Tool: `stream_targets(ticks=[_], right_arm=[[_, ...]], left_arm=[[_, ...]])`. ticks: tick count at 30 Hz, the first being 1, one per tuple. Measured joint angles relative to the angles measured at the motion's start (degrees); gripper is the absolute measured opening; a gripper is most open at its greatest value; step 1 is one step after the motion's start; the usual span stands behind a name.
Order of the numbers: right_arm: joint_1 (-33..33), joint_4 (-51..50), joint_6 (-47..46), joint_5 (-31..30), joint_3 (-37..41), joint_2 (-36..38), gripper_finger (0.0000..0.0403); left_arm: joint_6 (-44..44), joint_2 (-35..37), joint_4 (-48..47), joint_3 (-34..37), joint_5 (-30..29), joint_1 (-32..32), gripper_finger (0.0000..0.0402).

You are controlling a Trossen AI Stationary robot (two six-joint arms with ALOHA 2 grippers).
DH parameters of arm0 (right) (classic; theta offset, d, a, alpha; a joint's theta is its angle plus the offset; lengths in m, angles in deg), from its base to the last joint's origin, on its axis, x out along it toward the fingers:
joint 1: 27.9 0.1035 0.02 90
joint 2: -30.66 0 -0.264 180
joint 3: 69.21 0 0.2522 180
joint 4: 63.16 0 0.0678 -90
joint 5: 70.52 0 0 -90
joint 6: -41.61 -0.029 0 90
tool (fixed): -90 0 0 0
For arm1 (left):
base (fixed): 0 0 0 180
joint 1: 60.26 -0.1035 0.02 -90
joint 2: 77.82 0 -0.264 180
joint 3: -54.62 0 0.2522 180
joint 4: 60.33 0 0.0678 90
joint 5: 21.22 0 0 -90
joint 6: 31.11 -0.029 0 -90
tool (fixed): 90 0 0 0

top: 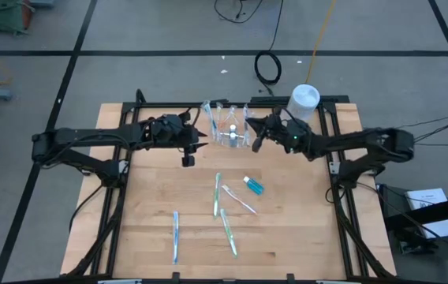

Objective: Pick & Place toothbrushing station
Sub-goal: Put the purple toothbrush into the transparent organizer

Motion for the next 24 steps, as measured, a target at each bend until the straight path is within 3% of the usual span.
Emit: stream_targets(ticks=[5, 9, 18, 24], right_arm=[[-0.71, 4.94, 1.12, -0.95, -0.04, -5.79, 0.0000], [-0.55, 4.54, 0.91, -6.08, -0.04, -7.66, 0.0000], [0.53, -2.89, -3.44, -6.02, -0.04, -7.69, 0.0000], [0.51, -6.74, -5.13, -6.01, -0.04, -7.67, 0.0000]], left_arm=[[3.05, -2.02, 0.28, 0.00, 0.01, 0.04, 0.0127], [3.37, -4.39, -0.03, 0.00, 0.02, 0.13, 0.0127], [12.98, -7.44, 2.86, 0.00, 0.04, 0.92, 0.0127], [13.29, -7.49, 3.64, 0.00, 0.03, 1.56, 0.0127]])
